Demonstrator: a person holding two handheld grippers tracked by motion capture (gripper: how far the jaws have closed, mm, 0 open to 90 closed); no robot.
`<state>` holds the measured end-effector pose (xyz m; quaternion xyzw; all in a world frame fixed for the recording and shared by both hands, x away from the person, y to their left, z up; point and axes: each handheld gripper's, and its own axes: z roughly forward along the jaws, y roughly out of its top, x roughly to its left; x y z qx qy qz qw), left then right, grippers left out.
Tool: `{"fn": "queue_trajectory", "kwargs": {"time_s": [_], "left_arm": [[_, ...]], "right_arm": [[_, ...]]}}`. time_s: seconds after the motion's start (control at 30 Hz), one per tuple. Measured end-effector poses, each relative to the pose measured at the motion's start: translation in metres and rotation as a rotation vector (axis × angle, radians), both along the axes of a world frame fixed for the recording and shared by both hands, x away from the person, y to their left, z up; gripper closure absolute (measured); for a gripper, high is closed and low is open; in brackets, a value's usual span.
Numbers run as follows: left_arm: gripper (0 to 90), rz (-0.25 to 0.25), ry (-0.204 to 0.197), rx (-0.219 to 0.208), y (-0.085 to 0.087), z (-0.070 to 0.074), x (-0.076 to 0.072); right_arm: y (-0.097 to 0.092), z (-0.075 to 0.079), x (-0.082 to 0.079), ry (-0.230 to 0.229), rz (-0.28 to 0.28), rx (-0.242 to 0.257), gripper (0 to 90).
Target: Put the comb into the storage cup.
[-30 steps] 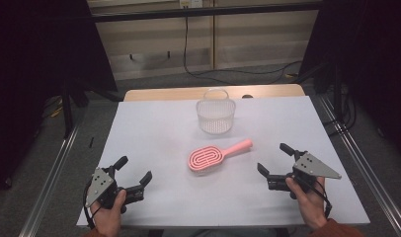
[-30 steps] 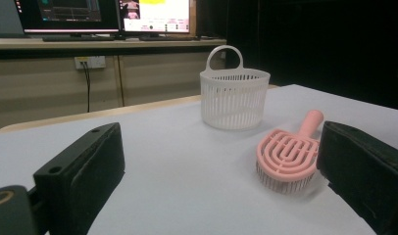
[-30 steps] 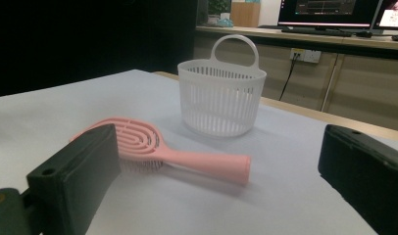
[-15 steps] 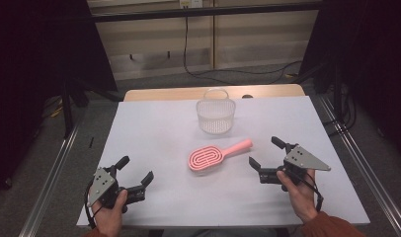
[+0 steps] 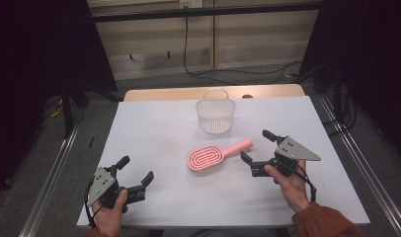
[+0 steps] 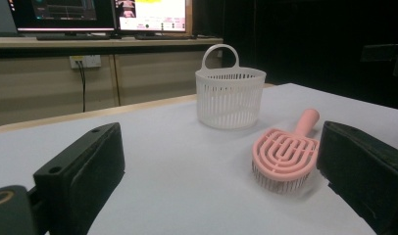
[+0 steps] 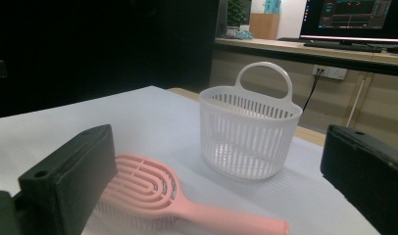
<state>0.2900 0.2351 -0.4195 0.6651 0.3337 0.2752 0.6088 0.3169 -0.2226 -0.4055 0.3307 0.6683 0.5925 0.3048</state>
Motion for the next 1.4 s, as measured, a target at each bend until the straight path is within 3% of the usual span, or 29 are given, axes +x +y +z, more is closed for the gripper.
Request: {"fn": "queue_trajectory", "kwargs": {"time_s": [0.67, 1.2, 1.3, 1.4], "left_arm": [[4.0, -0.01, -0.007, 0.012, -0.002, 0.0, 0.0], [3.9, -0.011, -0.01, 0.012, -0.001, 0.0, 0.0], [3.9, -0.008, -0.013, 0.015, 0.0, 0.001, 0.001], [4.0, -0.011, -0.008, 0.01, -0.001, 0.0, 0.001]], "right_arm": [[0.02, 0.0, 0.018, -0.017, 0.023, 0.006, 0.3], [0.038, 0.011, 0.048, -0.035, 0.02, -0.016, 2.2], [0.039, 0.008, 0.051, -0.038, 0.02, -0.002, 3.7], [0.041, 0.003, 0.054, -0.021, 0.024, -0.027, 7.0]]}}
